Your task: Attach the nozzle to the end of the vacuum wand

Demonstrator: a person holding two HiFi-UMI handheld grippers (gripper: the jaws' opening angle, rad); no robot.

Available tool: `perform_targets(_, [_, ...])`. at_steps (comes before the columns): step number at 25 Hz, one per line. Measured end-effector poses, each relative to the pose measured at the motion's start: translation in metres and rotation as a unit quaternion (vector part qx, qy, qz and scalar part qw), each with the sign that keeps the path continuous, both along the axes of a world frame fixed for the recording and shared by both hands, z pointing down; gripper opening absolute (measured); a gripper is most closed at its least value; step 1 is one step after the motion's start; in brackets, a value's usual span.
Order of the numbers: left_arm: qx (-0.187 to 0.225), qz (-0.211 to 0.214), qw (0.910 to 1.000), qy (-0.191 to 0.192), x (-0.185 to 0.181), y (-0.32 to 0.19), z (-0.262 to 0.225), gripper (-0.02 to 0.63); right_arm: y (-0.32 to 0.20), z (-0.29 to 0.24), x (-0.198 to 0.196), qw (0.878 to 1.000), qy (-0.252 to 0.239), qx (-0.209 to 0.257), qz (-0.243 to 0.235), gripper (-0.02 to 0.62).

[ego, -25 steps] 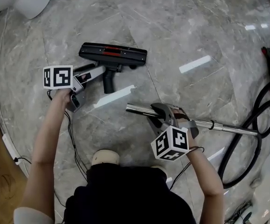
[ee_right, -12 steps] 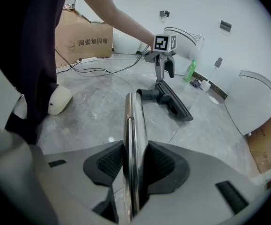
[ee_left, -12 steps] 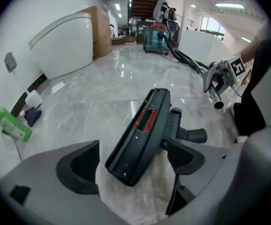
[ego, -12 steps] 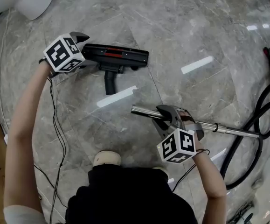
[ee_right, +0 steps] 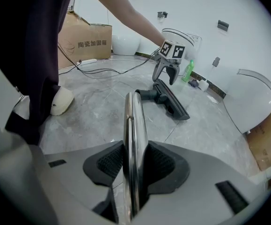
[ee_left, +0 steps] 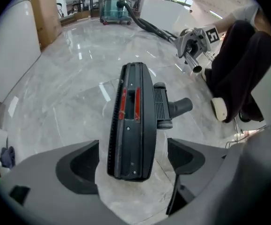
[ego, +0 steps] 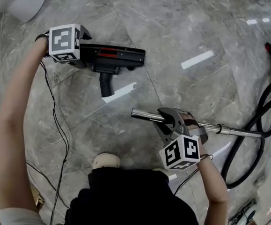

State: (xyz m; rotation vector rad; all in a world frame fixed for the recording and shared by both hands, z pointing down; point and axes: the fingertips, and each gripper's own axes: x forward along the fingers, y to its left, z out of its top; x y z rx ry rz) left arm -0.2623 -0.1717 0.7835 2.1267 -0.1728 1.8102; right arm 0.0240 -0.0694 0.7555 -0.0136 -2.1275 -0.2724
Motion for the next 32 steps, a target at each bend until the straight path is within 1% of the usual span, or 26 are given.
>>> perform_targets(4, [-0.01, 0.018, 0.9995, -0.024, 0.003, 0.003, 0.032, 0.441, -0.001, 0.004, 0.001, 1.0, 0.003, -0.004, -0.001, 0.157])
perform_targets(7, [-0.011, 0.057, 0.9969, -0.052, 0.005, 0.003, 0.044, 0.44, -0.002, 0.005, 0.0, 1.0, 0.003, -0.009, 0.001, 0.156])
perform_targets(9, [-0.003, 0.068, 0.9953, -0.069, 0.001, 0.002, 0.047, 0.439, -0.003, 0.005, 0.001, 1.0, 0.001, -0.009, 0.002, 0.156])
perform_targets(11, [0.006, 0.066, 0.995, -0.074, 0.0, 0.001, 0.047, 0.437, -0.004, 0.004, 0.001, 1.0, 0.0, -0.007, 0.002, 0.157])
perform_targets(14, [0.013, 0.059, 0.9926, -0.106, -0.004, 0.003, 0.048, 0.42, -0.004, 0.004, 0.002, 1.0, -0.001, -0.003, 0.004, 0.156])
perform_targets(16, [0.012, 0.054, 0.9911, -0.121, -0.004, 0.005, 0.048, 0.397, -0.004, 0.005, 0.002, 1.0, 0.0, 0.0, 0.005, 0.156])
perform_targets(19, [0.014, 0.042, 0.9903, -0.131, -0.005, 0.008, 0.047, 0.39, -0.003, 0.003, 0.0, 1.0, 0.0, 0.006, 0.006, 0.157])
perform_targets(21, [0.023, 0.013, 0.9913, -0.129, -0.006, 0.011, 0.046, 0.385, -0.002, 0.001, 0.0, 1.0, -0.002, 0.009, 0.007, 0.156])
perform_targets(22, [0.026, -0.013, 0.9922, -0.121, -0.006, 0.013, 0.046, 0.384, -0.002, 0.0, 0.001, 1.0, -0.004, 0.01, 0.007, 0.156])
perform_targets(24, [0.02, -0.086, 0.992, -0.09, -0.001, 0.022, 0.045, 0.385, -0.001, -0.003, 0.001, 1.0, -0.007, 0.012, 0.007, 0.157])
perform_targets(26, [0.013, -0.163, 0.9847, -0.061, 0.004, 0.036, 0.043, 0.385, -0.001, -0.005, 0.002, 1.0, -0.009, 0.014, 0.007, 0.157])
perform_targets(27, [0.014, -0.192, 0.9798, -0.053, 0.005, 0.043, 0.042, 0.385, -0.002, -0.005, 0.002, 1.0, -0.009, 0.015, 0.007, 0.157])
perform_targets(30, [0.036, -0.249, 0.9668, -0.047, 0.004, 0.068, 0.037, 0.385, -0.007, -0.005, 0.006, 1.0, -0.007, 0.018, 0.014, 0.157])
perform_targets(31, [0.044, -0.268, 0.9614, -0.045, 0.003, 0.077, 0.034, 0.385, -0.01, -0.004, 0.008, 1.0, -0.006, 0.019, 0.017, 0.157])
perform_targets(32, [0.045, -0.293, 0.9541, -0.041, 0.004, 0.087, 0.032, 0.385, -0.012, -0.004, 0.009, 1.0, -0.004, 0.021, 0.019, 0.157])
